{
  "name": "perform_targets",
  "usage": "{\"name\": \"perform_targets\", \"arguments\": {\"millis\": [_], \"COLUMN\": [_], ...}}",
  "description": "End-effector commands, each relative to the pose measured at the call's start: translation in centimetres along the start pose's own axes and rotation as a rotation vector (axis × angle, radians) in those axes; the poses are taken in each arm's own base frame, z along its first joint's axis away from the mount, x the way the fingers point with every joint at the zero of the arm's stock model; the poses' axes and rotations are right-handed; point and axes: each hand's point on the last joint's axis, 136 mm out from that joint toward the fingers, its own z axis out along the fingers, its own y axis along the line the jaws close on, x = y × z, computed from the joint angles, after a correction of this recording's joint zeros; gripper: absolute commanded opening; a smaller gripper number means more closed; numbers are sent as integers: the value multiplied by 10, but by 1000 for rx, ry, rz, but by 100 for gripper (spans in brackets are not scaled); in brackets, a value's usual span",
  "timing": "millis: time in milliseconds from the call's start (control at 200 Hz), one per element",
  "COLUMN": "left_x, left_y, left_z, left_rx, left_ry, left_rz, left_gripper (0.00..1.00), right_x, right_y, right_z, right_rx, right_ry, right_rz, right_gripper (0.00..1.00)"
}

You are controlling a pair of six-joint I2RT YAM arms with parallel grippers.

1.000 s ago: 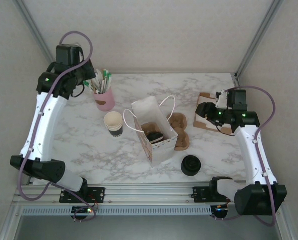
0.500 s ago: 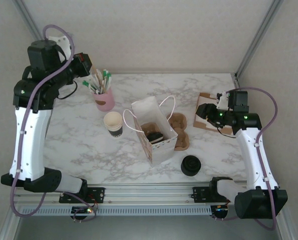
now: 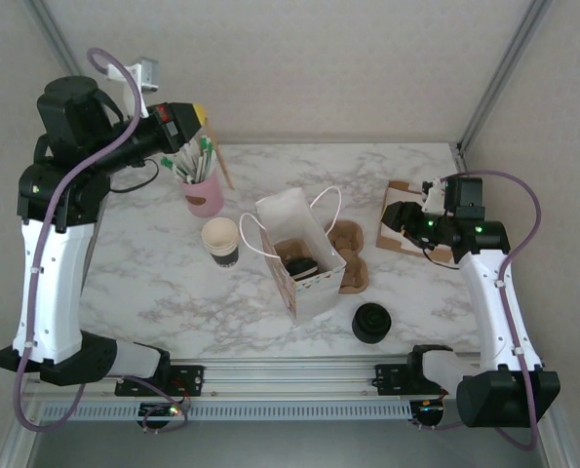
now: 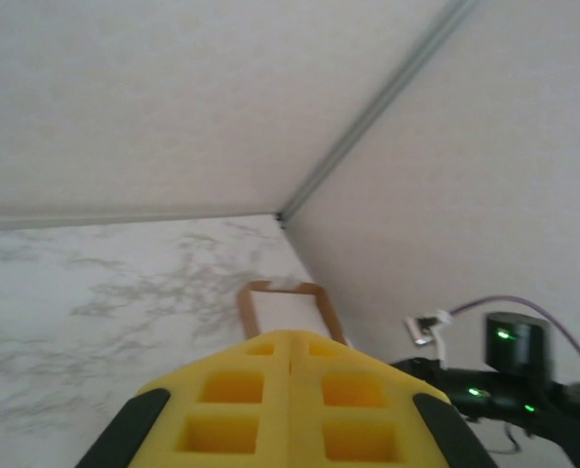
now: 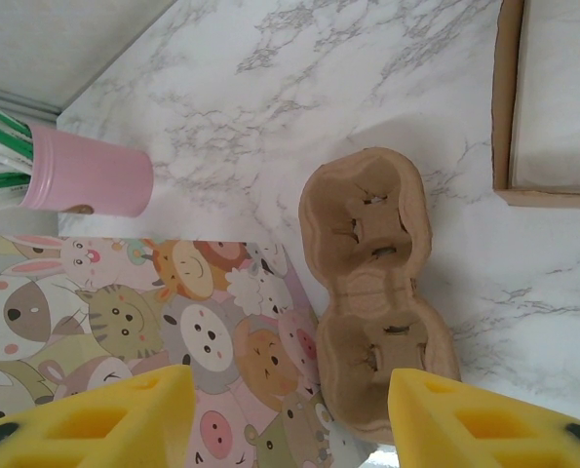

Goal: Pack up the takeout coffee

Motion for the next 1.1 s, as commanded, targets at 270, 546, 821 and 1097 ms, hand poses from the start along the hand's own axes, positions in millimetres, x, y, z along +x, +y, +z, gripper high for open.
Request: {"name": "perform_targets", "arguments": {"millis": [270,546,821,1097], "left_x": [4,37,74,123], "left_y": [-88,-93,-53,-14], "left_z": [-5,23,67,115], "left_rx": [316,307,137,25], "left_ry": [31,113,165,274], "left_rz": [13,9,16,65], "left_gripper": [0,0,0,0], "right_x": [-3,-1,1,4], "right_y": [11,9,6,-3], "right_z": [-10,-8,-3,5], "right_rx": [-39,-37,-33,-15], "right_ry": [-18,-13,-2,11], "right_rz": [7,13,18,19], "right_gripper": [55,55,55,56]}}
